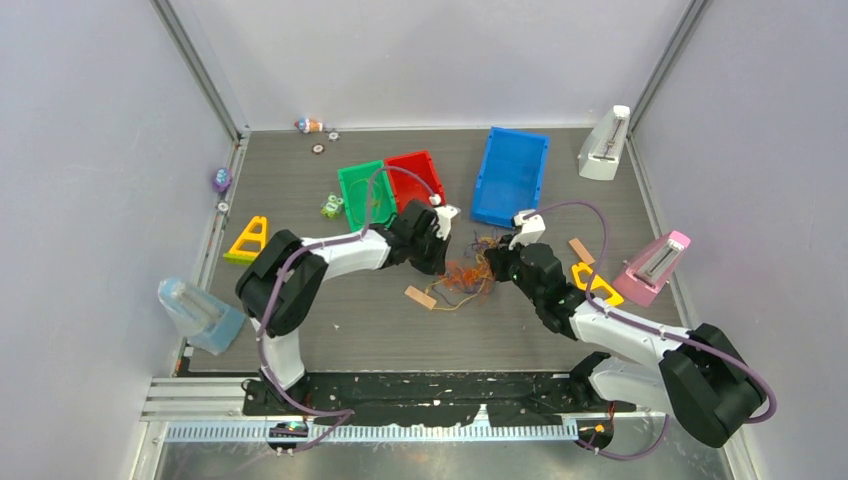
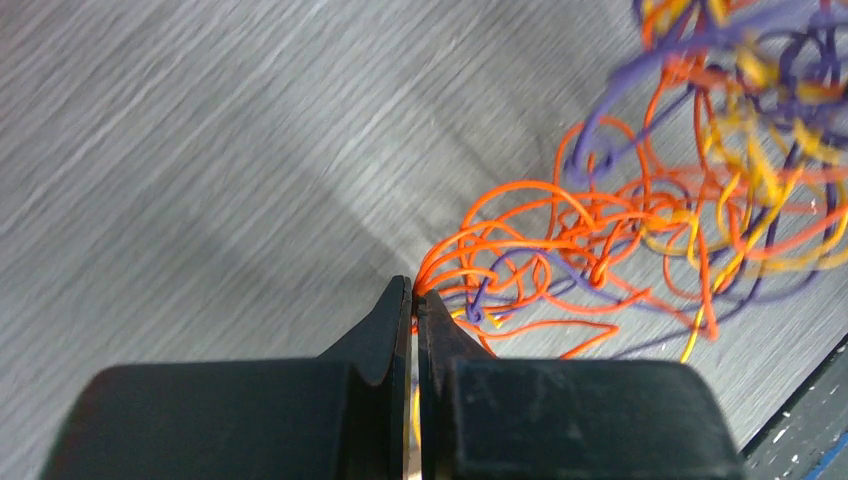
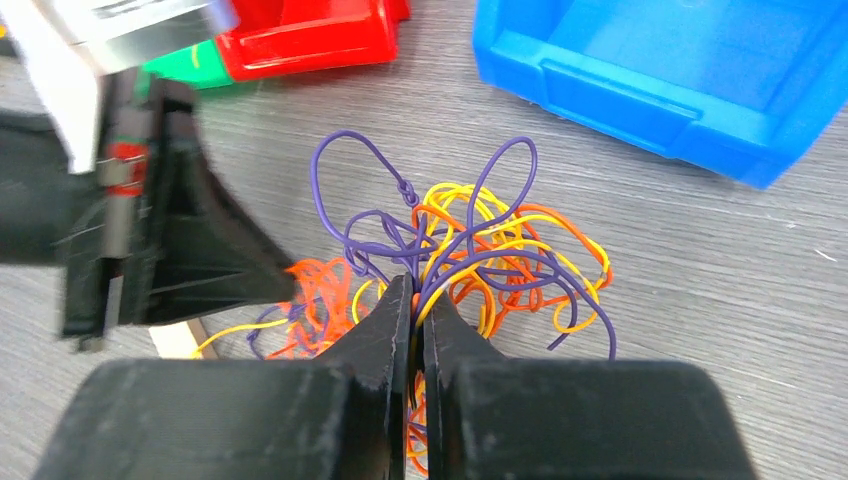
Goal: Untangle the cables
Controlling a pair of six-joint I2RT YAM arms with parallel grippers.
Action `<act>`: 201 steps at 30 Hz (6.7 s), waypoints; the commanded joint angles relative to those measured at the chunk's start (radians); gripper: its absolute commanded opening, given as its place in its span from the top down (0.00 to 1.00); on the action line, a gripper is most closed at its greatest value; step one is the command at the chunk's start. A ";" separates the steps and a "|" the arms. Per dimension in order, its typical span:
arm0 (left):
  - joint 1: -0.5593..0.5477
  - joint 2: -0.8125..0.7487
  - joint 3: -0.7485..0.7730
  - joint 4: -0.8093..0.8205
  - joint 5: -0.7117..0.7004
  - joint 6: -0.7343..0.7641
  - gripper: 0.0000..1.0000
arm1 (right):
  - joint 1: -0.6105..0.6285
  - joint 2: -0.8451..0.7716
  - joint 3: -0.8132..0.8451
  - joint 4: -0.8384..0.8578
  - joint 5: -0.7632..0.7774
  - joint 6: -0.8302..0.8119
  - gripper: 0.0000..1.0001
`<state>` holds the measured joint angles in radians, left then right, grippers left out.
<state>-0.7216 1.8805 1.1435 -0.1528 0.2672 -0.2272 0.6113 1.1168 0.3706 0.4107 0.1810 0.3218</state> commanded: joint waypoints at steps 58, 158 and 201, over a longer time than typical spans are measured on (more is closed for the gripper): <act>0.096 -1.061 -0.350 0.177 0.080 -0.180 1.00 | 0.086 0.096 0.061 0.218 -0.389 -0.175 0.03; 0.296 -0.069 0.660 -0.404 -0.273 -0.077 0.10 | -0.096 -0.189 -0.052 0.006 0.119 -0.001 0.05; 0.040 -0.758 -0.640 0.520 0.015 -0.045 0.15 | 0.117 -0.174 0.206 -0.662 0.125 0.091 0.01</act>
<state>-0.6376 1.1107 0.4873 0.2855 0.2626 -0.3027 0.7319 0.9401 0.4763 -0.0425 0.1436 0.4694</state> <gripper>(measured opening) 0.852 0.990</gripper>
